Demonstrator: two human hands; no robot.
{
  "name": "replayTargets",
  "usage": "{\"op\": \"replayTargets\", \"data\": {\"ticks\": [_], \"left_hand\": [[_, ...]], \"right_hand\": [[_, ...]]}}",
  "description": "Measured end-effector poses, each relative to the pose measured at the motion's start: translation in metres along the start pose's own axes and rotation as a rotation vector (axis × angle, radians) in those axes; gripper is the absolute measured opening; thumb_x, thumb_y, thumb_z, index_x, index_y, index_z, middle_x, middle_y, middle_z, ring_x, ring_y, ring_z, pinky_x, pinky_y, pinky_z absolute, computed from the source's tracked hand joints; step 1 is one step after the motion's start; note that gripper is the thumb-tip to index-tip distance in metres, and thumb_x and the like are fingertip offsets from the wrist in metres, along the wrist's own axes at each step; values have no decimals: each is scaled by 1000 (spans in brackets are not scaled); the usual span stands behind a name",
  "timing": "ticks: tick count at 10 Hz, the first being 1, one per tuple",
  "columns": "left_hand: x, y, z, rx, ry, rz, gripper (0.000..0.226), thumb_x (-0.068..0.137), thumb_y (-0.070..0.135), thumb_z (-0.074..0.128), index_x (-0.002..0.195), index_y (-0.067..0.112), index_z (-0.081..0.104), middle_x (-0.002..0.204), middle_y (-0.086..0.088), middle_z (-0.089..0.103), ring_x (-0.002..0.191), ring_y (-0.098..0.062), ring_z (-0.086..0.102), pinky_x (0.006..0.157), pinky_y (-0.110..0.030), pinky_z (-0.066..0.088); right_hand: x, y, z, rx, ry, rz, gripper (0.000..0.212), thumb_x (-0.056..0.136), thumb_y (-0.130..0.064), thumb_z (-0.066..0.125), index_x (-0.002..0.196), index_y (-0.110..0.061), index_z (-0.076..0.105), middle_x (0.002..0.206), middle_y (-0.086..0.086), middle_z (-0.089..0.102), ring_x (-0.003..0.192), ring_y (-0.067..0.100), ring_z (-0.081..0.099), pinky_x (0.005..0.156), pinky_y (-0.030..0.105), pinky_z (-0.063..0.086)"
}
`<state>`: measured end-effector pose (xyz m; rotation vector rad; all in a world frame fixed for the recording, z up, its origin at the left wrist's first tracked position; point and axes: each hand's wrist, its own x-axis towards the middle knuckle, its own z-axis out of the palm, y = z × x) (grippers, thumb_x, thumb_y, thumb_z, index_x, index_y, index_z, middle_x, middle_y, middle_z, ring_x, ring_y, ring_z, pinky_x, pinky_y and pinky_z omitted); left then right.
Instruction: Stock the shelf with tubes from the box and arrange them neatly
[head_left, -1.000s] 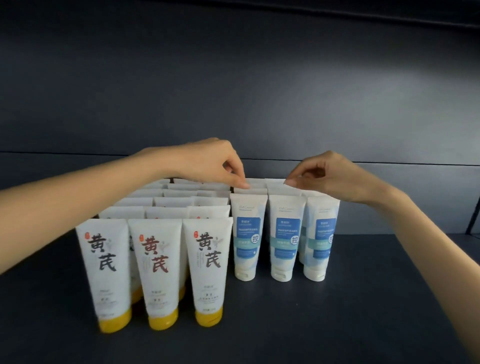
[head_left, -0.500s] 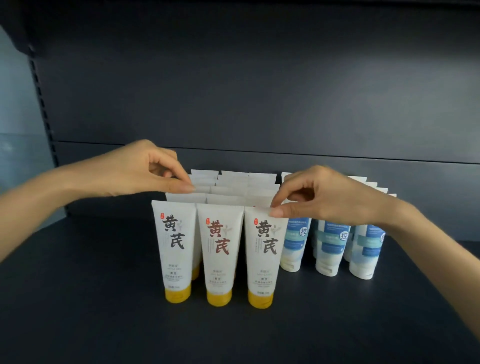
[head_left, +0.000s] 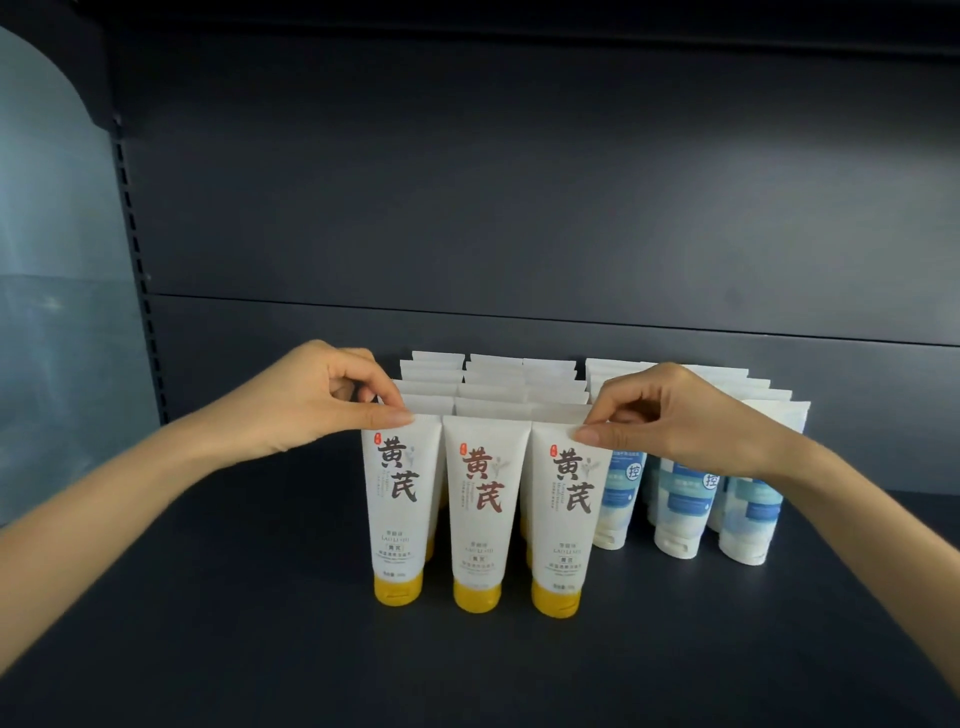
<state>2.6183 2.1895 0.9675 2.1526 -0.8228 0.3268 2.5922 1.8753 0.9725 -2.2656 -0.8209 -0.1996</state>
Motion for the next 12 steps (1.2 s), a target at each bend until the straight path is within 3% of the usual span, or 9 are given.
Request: {"op": "replayTargets", "data": {"ticks": [1,3,4,5,6,8,10,11,12], "left_hand": [[0,-3,1,-14,22,-2,19,59,45,71,69,29,75,64,8,50,48,-3,39,52,-9,35],[-2,-7,-2,-51,5,2,13,62,40,73,69,28,76,66,4,51,49,-1,43,53,-8,37],[-1,-10,-3,-56,-4,-5,14,61,41,72,69,29,76,69,-1,53,52,-1,44,55,-9,38],[1,-11,-4,-54,-3,-10,12,62,39,72,68,29,75,67,4,52,51,-1,44,55,-9,38],[0,-12,-4,-59,-7,-18,10,65,34,73,69,26,75,69,2,54,53,0,47,57,-9,40],[0,-13,1,-84,-6,-7,10,63,37,72,69,30,74,67,7,57,57,0,51,58,-9,42],[-5,-16,0,-117,14,2,17,69,45,67,78,34,76,79,8,65,79,-16,61,77,-25,49],[-3,-20,-6,9,101,9,15,86,30,63,96,34,73,80,6,66,82,-10,62,79,-22,48],[-5,-27,-7,495,242,41,31,94,24,55,122,32,61,76,8,53,69,-11,53,60,-28,46]], "right_hand": [[-4,-1,2,14,24,7,30,71,-45,69,76,-15,74,66,20,58,59,21,38,58,34,36],[-7,-6,3,-20,64,57,32,69,-47,68,76,-16,74,75,13,67,63,22,51,64,35,45],[-6,-8,4,-41,64,69,36,68,-49,67,78,-16,75,81,21,67,69,36,55,70,43,48],[-5,-10,3,-58,57,81,41,66,-54,66,77,-15,74,83,30,62,64,33,48,67,44,45],[-5,-11,4,-70,49,91,43,64,-57,65,79,-18,74,83,21,68,73,40,57,73,45,49],[-5,-4,5,-84,70,128,40,66,-53,65,84,-19,76,86,-4,74,84,21,67,82,31,54],[-13,5,9,-39,219,115,23,82,-43,57,96,-32,71,94,-10,73,90,12,66,82,18,53],[-17,11,8,-217,369,186,22,96,-24,53,110,-35,65,63,-6,59,56,13,51,59,22,50],[-24,16,12,-479,419,273,30,98,-27,48,126,-28,58,81,-9,57,67,8,51,62,13,42]]}}
